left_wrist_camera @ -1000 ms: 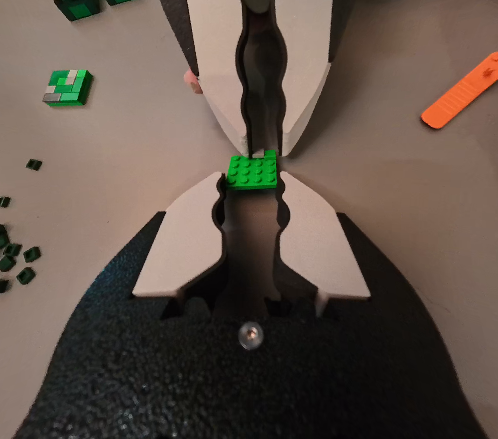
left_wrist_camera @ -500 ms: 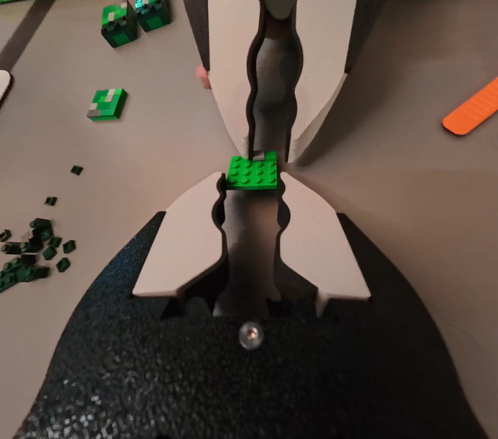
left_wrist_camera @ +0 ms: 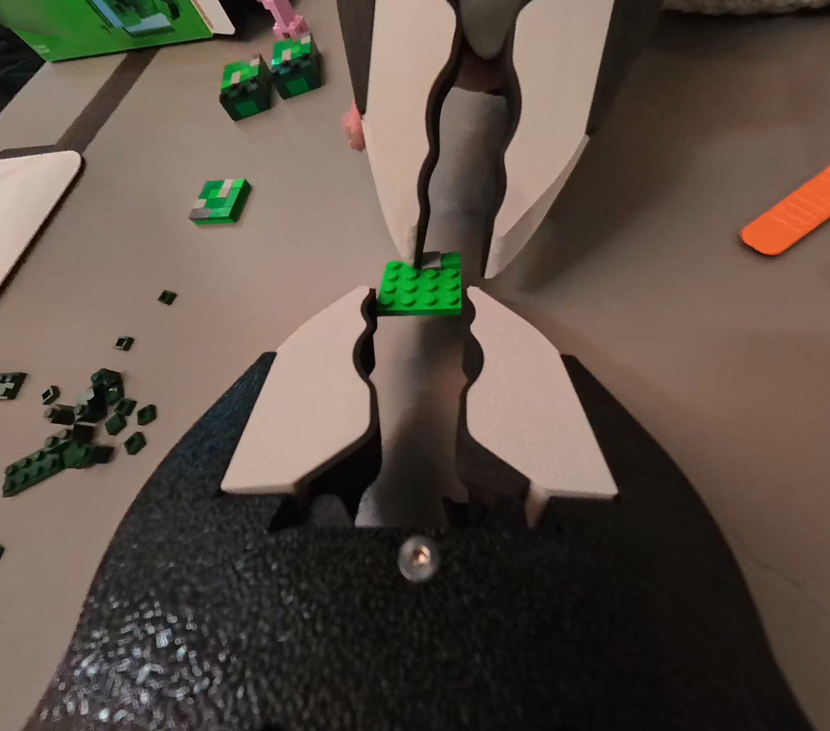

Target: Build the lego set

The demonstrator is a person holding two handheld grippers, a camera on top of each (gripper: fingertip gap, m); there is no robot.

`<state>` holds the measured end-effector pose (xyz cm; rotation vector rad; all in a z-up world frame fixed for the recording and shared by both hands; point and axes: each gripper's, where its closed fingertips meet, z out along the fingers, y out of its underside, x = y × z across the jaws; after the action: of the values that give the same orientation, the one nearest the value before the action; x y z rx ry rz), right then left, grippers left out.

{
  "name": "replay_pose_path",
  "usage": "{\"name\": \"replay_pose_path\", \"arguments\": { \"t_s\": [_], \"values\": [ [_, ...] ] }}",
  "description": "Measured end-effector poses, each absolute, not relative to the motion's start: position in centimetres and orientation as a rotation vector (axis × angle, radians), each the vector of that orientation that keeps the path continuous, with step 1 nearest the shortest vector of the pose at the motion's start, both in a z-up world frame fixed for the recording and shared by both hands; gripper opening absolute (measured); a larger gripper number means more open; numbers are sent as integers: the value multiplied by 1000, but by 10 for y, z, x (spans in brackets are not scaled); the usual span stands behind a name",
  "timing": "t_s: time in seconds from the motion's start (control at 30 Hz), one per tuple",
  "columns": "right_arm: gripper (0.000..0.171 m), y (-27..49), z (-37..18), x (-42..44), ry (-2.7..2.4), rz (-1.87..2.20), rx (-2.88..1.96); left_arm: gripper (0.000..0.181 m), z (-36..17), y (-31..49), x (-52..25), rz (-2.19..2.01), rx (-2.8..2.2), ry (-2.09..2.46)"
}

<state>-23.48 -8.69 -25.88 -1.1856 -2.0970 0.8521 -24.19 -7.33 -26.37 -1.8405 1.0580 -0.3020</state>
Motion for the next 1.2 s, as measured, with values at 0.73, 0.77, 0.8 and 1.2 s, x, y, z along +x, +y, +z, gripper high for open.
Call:
{"name": "replay_pose_path", "arguments": {
  "t_s": [0.73,0.77,0.8,1.2],
  "values": [
    [56,-57,-223,-238,-1869,643,-876,36,-235,-59,-255,-350,-1759,817],
    [57,-52,-220,-240,-1823,555,-803,36,-234,-58,-256,-363,-1761,794],
    [56,-48,-218,-241,-1788,463,-723,36,-232,-57,-257,-375,-1764,775],
    [26,-49,-226,-254,-1691,68,-380,36,-233,-60,-253,-438,-1777,771]
  ]
}}
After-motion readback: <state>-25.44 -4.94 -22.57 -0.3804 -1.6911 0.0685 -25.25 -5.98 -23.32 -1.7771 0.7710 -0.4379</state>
